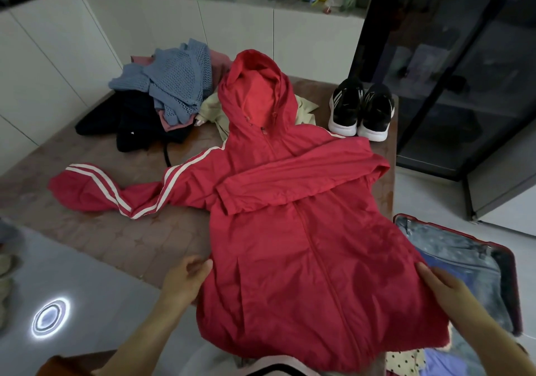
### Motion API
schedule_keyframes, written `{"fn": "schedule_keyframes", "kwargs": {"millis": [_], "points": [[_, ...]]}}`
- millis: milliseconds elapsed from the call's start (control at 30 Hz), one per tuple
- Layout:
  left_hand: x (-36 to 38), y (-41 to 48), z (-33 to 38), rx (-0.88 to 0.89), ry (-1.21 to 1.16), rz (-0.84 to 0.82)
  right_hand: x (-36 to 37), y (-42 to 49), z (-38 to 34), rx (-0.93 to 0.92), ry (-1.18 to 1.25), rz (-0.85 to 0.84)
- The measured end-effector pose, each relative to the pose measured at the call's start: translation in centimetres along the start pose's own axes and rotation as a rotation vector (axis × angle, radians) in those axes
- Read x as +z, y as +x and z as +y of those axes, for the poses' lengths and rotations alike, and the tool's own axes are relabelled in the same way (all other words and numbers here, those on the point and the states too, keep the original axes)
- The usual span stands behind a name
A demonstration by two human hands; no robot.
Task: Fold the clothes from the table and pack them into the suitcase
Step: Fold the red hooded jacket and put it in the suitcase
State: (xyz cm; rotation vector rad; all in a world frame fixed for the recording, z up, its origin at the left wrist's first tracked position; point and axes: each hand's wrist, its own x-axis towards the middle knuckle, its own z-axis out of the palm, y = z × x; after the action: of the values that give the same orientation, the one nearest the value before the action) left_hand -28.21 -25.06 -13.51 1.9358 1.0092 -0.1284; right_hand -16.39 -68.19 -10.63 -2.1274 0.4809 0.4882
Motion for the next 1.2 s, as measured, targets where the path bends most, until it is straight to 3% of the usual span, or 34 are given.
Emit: {"fn": "schedule_keyframes", "kwargs": {"millis": [100, 200, 333, 433, 600, 667, 767, 867, 933, 967, 1100, 1200], "points": [[-0.6, 2.6, 2.6, 0.005, -0.222, 0.014, 0.1, -0.2, 1.4, 0.062, 0.081, -0.094], [-0.6, 6.2, 5.6, -0.006, -0.376, -0.017, -0.4, -1.2, 1.5, 0.058, 0.015, -0.184], [-0.6, 10.7, 8.6, -0.205, -0.778, -0.040, -0.7, -1.8, 0.0, -0.064, -0.197, -0.090], [-1.6, 12.9, 9.7, -0.317, -0.732, -0.002, -0.5, -1.9, -0.3, -0.117, -0.264, -0.043], [-4.1, 15.9, 10.0, -0.228, -0.567, 0.166, 1.6, -1.7, -0.3, -0.101, -0.387, 0.132], [-4.9, 16.4, 9.8, -0.252, -0.573, 0.195, 3.0, -1.2, -0.6, -0.068, -0.438, 0.106], [-5.3, 16.1, 10.4, -0.295, -0.441, -0.001, 4.6, -0.4, -2.3, 0.017, -0.559, 0.075], [-6.9, 14.8, 12.5, -0.171, 0.317, -0.305, 5.7, 0.8, -5.4, -0.017, -0.575, 0.335], [-8.2, 14.4, 14.8, 0.080, 0.817, -0.281, 6.6, 1.6, -9.2, -0.130, -0.570, 0.386], [-8.6, 14.3, 16.2, 0.234, 0.897, -0.227, 7.1, 2.6, -11.0, -0.181, -0.560, 0.369], [-8.1, 15.6, 20.4, 0.609, 0.660, -0.001, 9.4, 7.0, -18.1, -0.349, -0.565, 0.306], [-6.5, 18.3, 20.9, 0.736, 0.547, 0.041, 11.0, 9.6, -22.5, -0.477, -0.580, 0.263]]}}
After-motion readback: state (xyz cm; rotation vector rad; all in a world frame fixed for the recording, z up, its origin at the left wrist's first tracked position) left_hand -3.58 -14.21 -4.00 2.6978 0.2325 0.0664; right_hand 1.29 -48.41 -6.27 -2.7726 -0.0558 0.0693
